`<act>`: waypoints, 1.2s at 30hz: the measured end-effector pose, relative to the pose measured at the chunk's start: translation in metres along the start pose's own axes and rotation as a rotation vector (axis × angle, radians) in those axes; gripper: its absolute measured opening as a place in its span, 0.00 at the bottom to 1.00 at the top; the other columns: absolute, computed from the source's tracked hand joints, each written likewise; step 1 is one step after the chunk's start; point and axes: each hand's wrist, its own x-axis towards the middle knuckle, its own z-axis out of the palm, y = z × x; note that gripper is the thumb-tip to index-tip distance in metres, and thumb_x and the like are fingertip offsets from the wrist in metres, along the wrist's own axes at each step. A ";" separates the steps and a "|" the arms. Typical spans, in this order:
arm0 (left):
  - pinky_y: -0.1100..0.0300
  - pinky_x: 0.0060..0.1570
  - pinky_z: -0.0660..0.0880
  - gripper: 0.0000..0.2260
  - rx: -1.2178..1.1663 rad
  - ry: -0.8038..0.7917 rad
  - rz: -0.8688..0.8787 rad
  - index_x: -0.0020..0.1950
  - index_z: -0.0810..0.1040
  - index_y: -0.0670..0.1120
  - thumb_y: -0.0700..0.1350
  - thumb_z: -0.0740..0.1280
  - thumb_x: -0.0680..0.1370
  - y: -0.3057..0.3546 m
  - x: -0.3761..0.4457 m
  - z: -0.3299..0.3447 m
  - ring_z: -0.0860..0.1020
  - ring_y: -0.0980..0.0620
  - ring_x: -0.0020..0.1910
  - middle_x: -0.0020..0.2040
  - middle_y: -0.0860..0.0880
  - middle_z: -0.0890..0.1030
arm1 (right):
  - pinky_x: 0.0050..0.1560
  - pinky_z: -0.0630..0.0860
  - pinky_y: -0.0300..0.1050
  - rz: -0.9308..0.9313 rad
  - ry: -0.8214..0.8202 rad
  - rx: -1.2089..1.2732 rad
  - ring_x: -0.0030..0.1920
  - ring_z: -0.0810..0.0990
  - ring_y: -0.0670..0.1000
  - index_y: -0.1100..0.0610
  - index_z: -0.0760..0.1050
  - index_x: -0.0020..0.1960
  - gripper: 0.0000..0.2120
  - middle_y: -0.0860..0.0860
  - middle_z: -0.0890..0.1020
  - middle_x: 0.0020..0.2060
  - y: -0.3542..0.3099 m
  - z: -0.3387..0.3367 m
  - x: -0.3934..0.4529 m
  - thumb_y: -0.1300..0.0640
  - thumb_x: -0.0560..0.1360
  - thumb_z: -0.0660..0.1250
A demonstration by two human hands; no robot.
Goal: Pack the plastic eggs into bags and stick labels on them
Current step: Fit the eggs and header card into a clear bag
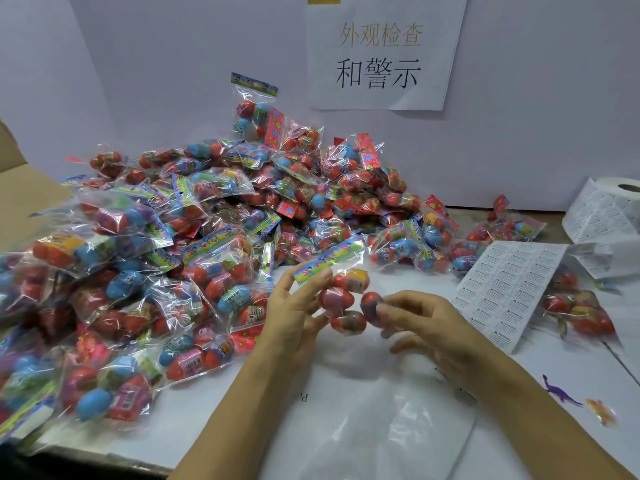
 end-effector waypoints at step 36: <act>0.56 0.53 0.81 0.29 0.525 -0.277 0.241 0.70 0.79 0.55 0.34 0.78 0.73 -0.014 -0.013 0.008 0.82 0.49 0.55 0.57 0.42 0.81 | 0.41 0.82 0.43 -0.204 0.216 -0.004 0.48 0.86 0.46 0.50 0.82 0.56 0.24 0.48 0.87 0.48 0.011 0.006 0.005 0.43 0.64 0.82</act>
